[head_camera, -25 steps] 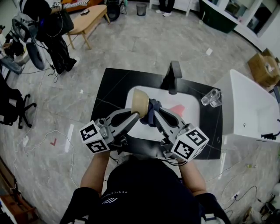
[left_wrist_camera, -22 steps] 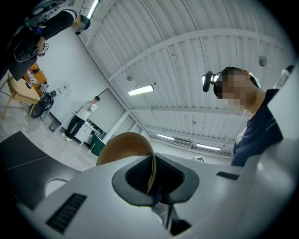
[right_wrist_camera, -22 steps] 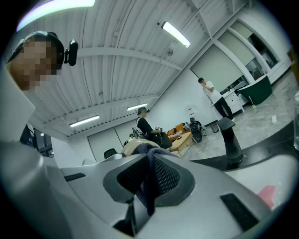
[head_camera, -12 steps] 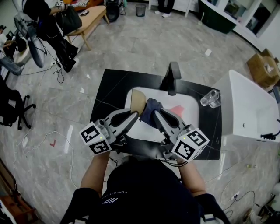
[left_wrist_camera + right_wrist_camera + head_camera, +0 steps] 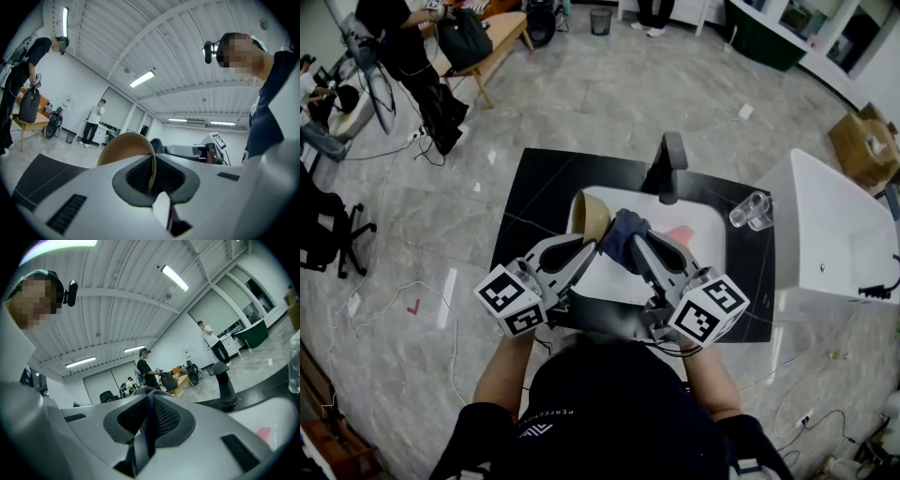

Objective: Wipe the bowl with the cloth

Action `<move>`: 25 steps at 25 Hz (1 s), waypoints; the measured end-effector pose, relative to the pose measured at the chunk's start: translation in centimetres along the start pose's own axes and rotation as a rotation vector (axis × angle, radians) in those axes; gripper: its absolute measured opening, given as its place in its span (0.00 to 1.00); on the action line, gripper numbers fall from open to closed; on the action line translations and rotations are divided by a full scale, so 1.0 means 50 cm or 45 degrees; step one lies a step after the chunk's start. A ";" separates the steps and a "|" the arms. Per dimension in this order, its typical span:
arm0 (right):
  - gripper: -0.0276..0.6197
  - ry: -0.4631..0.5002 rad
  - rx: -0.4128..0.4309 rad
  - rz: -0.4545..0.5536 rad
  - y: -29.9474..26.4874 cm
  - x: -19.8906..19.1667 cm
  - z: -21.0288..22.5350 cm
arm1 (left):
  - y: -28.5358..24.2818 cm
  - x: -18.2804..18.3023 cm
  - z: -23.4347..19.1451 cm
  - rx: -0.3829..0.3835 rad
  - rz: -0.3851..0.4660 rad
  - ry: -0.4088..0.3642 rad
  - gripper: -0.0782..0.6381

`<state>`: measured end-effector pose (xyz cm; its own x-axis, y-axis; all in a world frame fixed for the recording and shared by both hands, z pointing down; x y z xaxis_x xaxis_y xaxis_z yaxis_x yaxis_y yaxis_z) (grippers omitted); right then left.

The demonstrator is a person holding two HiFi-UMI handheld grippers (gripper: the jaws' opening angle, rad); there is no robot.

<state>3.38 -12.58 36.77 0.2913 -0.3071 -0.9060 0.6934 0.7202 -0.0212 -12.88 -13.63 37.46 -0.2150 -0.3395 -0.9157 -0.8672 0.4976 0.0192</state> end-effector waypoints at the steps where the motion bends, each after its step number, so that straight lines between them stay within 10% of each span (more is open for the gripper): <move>1: 0.13 -0.001 -0.001 0.001 0.000 0.000 0.001 | -0.002 -0.004 0.000 0.013 -0.019 -0.020 0.13; 25: 0.13 0.107 -0.121 -0.096 0.011 -0.032 0.016 | -0.009 -0.057 0.005 0.147 -0.238 -0.207 0.13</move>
<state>3.80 -12.18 38.56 0.1818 -0.3123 -0.9324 0.6445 0.7540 -0.1269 -11.75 -12.68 39.96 0.0270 -0.3063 -0.9516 -0.8261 0.5291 -0.1938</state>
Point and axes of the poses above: the fingertips, and each gripper's own axes: y backward along the fingers, z to its right, x out of its top, the point moved 6 cm from there along y, backward along the fingers, and after that the axes turned 5 degrees about y, right-handed, at the moved point
